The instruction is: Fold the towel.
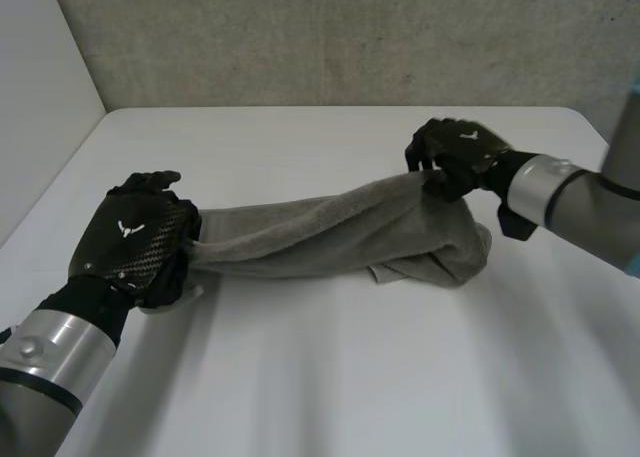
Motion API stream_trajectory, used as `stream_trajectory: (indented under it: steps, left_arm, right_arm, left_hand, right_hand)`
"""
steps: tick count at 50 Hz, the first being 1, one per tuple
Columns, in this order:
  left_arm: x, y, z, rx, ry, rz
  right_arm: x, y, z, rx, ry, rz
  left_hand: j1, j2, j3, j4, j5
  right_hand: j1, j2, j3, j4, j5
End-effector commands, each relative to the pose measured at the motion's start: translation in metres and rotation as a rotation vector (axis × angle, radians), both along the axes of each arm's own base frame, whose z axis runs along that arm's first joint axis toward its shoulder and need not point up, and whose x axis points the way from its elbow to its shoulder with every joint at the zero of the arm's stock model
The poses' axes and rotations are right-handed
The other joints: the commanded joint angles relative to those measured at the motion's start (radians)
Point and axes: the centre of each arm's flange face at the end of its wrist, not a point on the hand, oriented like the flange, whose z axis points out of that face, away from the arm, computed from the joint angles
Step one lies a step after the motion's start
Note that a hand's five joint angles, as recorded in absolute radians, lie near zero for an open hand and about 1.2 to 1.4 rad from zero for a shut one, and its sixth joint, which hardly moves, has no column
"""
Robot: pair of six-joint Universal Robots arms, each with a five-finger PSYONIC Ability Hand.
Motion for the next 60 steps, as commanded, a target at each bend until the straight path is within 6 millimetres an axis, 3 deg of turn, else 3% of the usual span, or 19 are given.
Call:
stream_trajectory:
  steps: [1,2,7,10,12,13,15,16,18,21,23,28,32,37,45,60]
  left_arm:
    - [-0.005,-0.014,-0.015,0.053,-0.023,-0.024]
    - [-0.005,-0.014,-0.015,0.054,-0.023,-0.024]
    - [-0.006,-0.020,-0.028,0.099,-0.037,-0.024]
    - [-0.008,-0.023,-0.037,0.124,-0.046,-0.024]
    - [-0.008,-0.024,-0.041,0.135,-0.051,-0.024]
    - [-0.008,-0.024,-0.044,0.146,-0.053,-0.025]
    - [-0.008,-0.025,-0.046,0.152,-0.057,-0.024]
    - [-0.008,-0.025,-0.048,0.160,-0.059,-0.022]
    - [-0.007,-0.026,-0.049,0.163,-0.060,-0.018]
    - [-0.006,-0.029,-0.048,0.160,-0.058,-0.013]
    - [-0.006,-0.029,-0.048,0.158,-0.058,-0.013]
    - [-0.007,-0.027,-0.048,0.158,-0.058,-0.019]
    - [-0.007,-0.026,-0.048,0.160,-0.059,-0.019]
    - [-0.007,-0.024,-0.049,0.163,-0.060,-0.024]
    - [-0.009,-0.020,-0.048,0.161,-0.060,-0.035]
    - [-0.009,-0.020,-0.049,0.162,-0.061,-0.036]
  right_arm:
    - [-0.020,0.047,0.001,-0.026,0.033,-0.010]
    - [-0.020,0.048,0.001,-0.026,0.033,-0.010]
    - [-0.032,0.091,-0.044,0.046,0.197,0.037]
    - [-0.034,0.100,-0.053,0.055,0.240,0.048]
    - [-0.037,0.112,-0.064,0.071,0.293,0.075]
    - [-0.037,0.112,-0.064,0.071,0.294,0.075]
    - [-0.040,0.116,-0.064,0.098,0.319,0.084]
    - [-0.040,0.116,-0.064,0.098,0.319,0.084]
    - [-0.045,0.110,-0.051,0.103,0.316,0.061]
    - [-0.046,0.108,-0.042,0.094,0.305,0.058]
    - [-0.044,0.106,-0.025,0.056,0.280,0.051]
    - [-0.042,0.099,-0.009,0.026,0.236,0.032]
    - [-0.034,0.097,-0.009,0.005,0.240,0.058]
    - [-0.005,0.088,-0.020,-0.088,0.302,0.157]
    - [0.016,0.075,-0.043,-0.242,0.494,0.236]
    - [0.035,0.062,-0.080,-0.368,0.724,0.276]
  left_hand:
    - [0.086,0.107,-0.045,-0.056,0.083]
    - [0.086,0.107,-0.045,-0.056,0.083]
    - [0.086,0.107,-0.045,-0.056,0.083]
    - [0.086,0.107,-0.045,-0.056,0.083]
    - [0.086,0.107,-0.045,-0.056,0.083]
    - [0.086,0.107,-0.045,-0.056,0.083]
    - [0.086,0.107,-0.045,-0.056,0.083]
    - [0.086,0.107,-0.045,-0.056,0.083]
    - [0.086,0.107,-0.045,-0.056,0.083]
    - [0.086,0.107,-0.045,-0.056,0.083]
    - [0.086,0.107,-0.045,-0.056,0.083]
    - [0.086,0.107,-0.045,-0.056,0.083]
    - [0.086,0.107,-0.045,-0.056,0.083]
    - [0.086,0.107,-0.045,-0.056,0.083]
    - [0.086,0.107,-0.045,-0.056,0.083]
    - [0.086,0.107,-0.045,-0.056,0.083]
  right_hand:
    - [0.044,0.082,-0.033,-0.053,0.042]
    - [0.044,0.082,-0.033,-0.053,0.042]
    - [0.044,0.082,-0.033,-0.053,0.042]
    - [0.041,0.079,-0.033,-0.053,0.039]
    - [-0.078,-0.041,-0.033,-0.053,-0.080]
    - [-0.079,-0.041,-0.033,-0.053,-0.081]
    - [-0.415,-0.377,-0.033,-0.053,-0.417]
    - [-0.417,-0.379,-0.033,-0.053,-0.419]
    - [-1.007,-0.970,-0.033,-0.053,-1.009]
    - [-1.057,-1.019,-0.033,-0.053,-1.059]
    - [-1.120,-1.082,-0.033,-0.053,-1.122]
    - [-1.120,-1.082,-0.033,-0.053,-1.122]
    - [-1.113,-1.075,-0.033,-0.053,-1.115]
    - [-1.078,-1.040,-0.033,-0.053,-1.079]
    - [-1.004,-0.966,-0.033,-0.053,-1.006]
    - [-0.919,-0.881,-0.033,-0.053,-0.921]
